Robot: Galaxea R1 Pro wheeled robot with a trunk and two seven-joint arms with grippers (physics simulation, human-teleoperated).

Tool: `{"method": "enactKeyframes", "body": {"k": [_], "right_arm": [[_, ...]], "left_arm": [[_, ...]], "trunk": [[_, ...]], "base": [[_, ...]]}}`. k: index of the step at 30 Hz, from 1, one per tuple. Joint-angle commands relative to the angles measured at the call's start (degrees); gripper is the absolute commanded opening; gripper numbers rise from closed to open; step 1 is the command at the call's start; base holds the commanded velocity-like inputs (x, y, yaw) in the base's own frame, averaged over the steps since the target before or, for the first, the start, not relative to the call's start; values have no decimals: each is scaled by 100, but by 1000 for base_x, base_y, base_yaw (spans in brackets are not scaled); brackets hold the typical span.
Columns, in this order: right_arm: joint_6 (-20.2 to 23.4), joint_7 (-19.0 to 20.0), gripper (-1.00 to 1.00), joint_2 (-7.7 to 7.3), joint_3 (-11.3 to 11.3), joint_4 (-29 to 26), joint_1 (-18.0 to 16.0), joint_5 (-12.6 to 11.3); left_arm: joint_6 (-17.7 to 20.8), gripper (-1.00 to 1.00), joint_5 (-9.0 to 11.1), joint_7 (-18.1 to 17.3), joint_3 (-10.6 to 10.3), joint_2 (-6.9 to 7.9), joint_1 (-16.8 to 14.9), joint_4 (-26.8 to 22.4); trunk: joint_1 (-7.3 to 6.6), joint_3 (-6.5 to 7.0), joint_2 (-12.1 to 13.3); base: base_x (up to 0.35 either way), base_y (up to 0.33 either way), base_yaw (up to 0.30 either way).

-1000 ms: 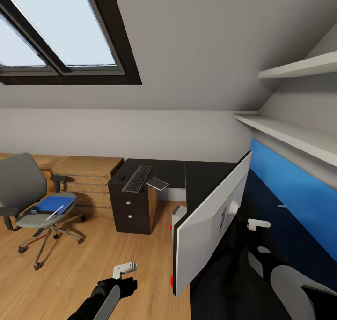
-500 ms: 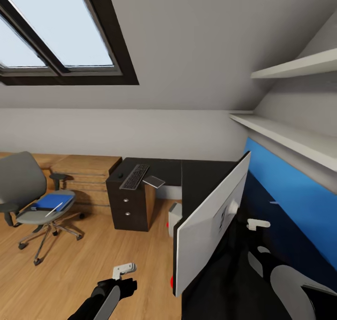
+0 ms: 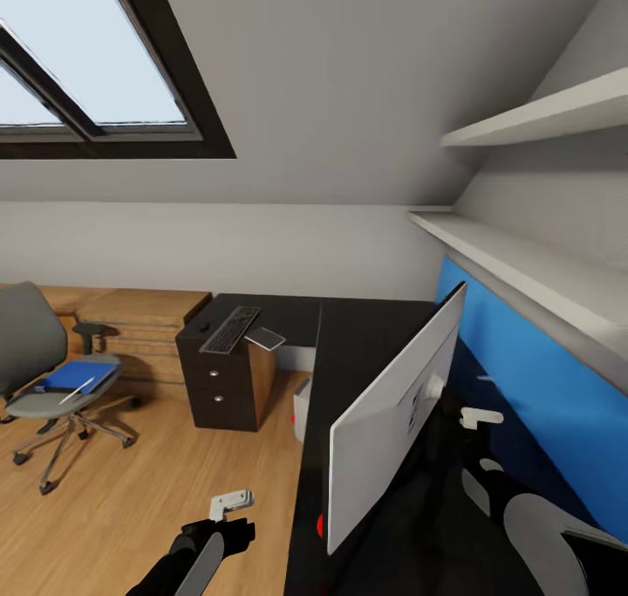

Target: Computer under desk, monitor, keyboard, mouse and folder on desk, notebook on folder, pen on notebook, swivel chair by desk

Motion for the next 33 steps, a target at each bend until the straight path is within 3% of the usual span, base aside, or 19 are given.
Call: {"method": "enactKeyframes", "body": {"k": [1,8,33], "right_arm": [[-21,-33,-100,-2,40,10,-3,-8],[-21,-33,-100,2,47,10,-3,-8],[-18,-17,-100,15,45,10,-3,-25]], "left_arm": [[10,100,61,56,-12,2,-3,-9],[11,100,61,55,-12,2,-3,-1],[11,100,44,64,-15,2,-3,-8]], "trunk": [[4,-6,-6],[4,-6,-6],[4,-6,-6]], "base": [[138,-323,0],[83,-175,0],[2,-7,0]]}}
